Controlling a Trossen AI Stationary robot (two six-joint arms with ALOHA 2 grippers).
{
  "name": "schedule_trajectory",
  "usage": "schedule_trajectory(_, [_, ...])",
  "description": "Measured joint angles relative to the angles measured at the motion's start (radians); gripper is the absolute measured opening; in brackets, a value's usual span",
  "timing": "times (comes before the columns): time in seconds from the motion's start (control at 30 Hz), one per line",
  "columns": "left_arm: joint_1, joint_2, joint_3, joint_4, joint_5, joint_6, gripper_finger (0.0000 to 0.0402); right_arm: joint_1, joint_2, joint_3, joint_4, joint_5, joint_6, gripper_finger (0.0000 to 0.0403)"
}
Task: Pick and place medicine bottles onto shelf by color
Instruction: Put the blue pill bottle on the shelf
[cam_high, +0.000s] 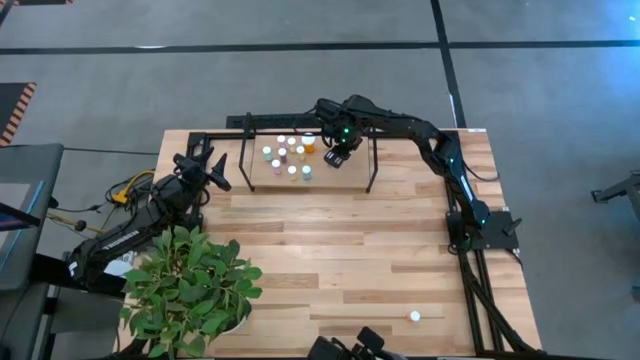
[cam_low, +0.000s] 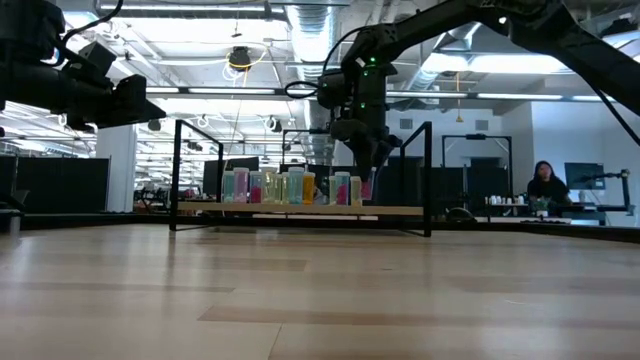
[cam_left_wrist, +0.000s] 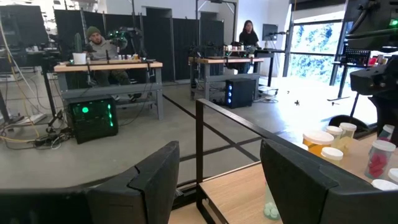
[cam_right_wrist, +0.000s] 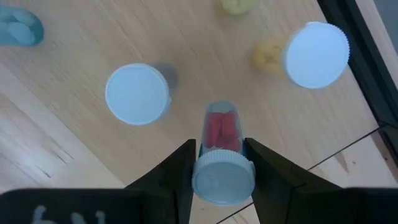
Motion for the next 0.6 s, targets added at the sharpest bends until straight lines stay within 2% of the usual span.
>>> schedule_trajectory(0.3, [0.0,0.0,0.0,0.0,0.0,0.0,0.0214,-0.003,0.001,-0.043,0.011,0.0,0.065,0.0155])
schedule_trajectory(0.6, [0.0,0.0,0.0,0.0,0.0,0.0,0.0214,-0.011,0.001,-0.054,0.03,0.0,0.064,0.0155])
